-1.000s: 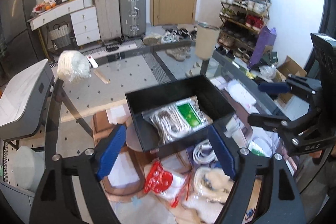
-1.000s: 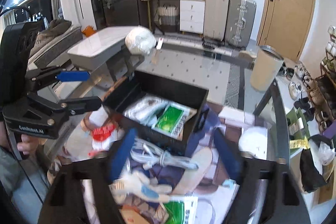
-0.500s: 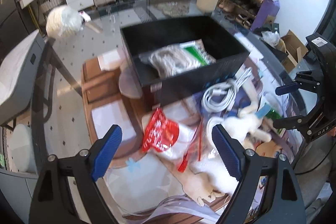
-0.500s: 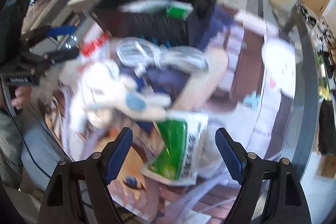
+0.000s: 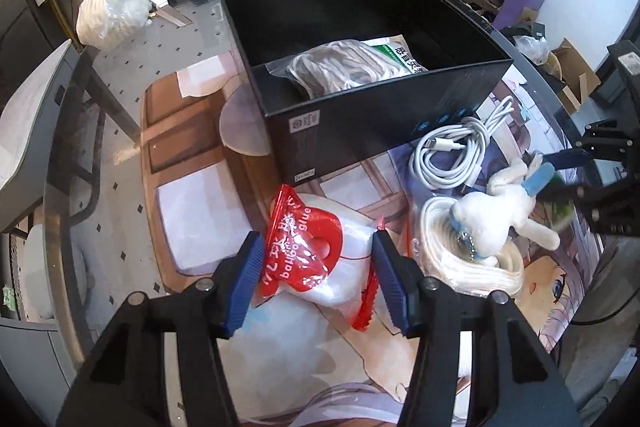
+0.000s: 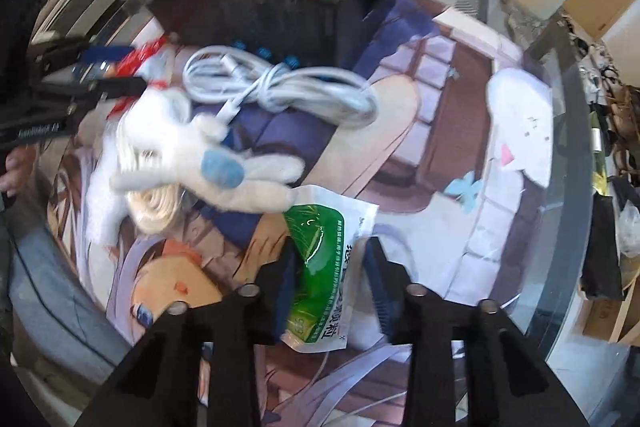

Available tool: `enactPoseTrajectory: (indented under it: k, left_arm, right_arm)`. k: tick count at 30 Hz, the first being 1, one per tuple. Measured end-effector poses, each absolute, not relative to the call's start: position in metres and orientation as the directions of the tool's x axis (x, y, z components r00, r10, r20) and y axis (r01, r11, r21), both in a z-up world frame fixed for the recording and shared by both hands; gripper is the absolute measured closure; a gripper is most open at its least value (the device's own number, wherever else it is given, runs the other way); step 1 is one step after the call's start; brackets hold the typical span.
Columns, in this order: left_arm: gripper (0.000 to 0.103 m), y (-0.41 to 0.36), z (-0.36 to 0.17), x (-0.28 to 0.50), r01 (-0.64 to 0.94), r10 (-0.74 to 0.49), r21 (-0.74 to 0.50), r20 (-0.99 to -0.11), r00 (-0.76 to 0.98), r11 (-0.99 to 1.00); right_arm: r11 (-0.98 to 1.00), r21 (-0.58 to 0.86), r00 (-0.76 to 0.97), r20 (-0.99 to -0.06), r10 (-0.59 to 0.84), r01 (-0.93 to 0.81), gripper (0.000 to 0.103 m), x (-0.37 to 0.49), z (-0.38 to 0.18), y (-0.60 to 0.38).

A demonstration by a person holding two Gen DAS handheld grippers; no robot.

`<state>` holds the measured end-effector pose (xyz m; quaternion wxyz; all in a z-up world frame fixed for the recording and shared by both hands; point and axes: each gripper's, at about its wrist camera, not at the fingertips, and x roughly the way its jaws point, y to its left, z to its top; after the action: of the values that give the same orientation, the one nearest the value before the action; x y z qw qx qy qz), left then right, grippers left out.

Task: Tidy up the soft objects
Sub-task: 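Grasp the red-and-white bag with the left gripper while the right grasps a white-green packet, then lift the red-and-white bag and white-green packet and carry them over the black box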

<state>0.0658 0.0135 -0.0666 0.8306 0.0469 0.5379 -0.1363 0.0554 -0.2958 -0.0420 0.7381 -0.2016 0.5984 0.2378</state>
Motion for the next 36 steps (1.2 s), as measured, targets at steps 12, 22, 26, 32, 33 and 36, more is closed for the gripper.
enactPoseTrajectory:
  k: [12,22,26,32,33,36]
  left_arm:
    - [0.033,0.022,-0.068,0.068,0.260,-0.127,-0.022,-0.911,0.393,0.965]
    - [0.036,0.009,-0.081,0.069,0.277,-0.092,0.021,-0.917,0.388,0.961]
    - [0.045,0.011,-0.081,0.069,0.280,-0.123,-0.015,-0.919,0.374,0.960]
    - [0.052,0.007,-0.078,0.067,0.296,-0.138,-0.023,-0.916,0.376,0.955]
    - [0.052,0.006,-0.077,0.066,0.299,-0.141,-0.024,-0.915,0.378,0.954]
    - [0.053,0.003,-0.069,0.062,0.306,-0.159,-0.031,-0.902,0.402,0.951]
  right_arm:
    - [0.830,-0.042,0.268,-0.954,0.131,-0.557,0.083,0.071,-0.023,-0.293]
    - [0.847,-0.046,0.246,-0.964,0.101,-0.530,0.052,0.075,-0.043,-0.293]
    - [0.854,-0.011,0.214,-0.970,0.118,-0.520,0.051,0.078,-0.048,-0.297]
    - [0.840,-0.055,0.248,-0.964,0.097,-0.540,0.082,0.077,-0.044,-0.295]
    - [0.841,-0.054,0.250,-0.963,0.098,-0.539,0.085,0.076,-0.044,-0.295]
    - [0.846,-0.039,0.267,-0.956,0.124,-0.531,0.086,0.075,-0.036,-0.296]
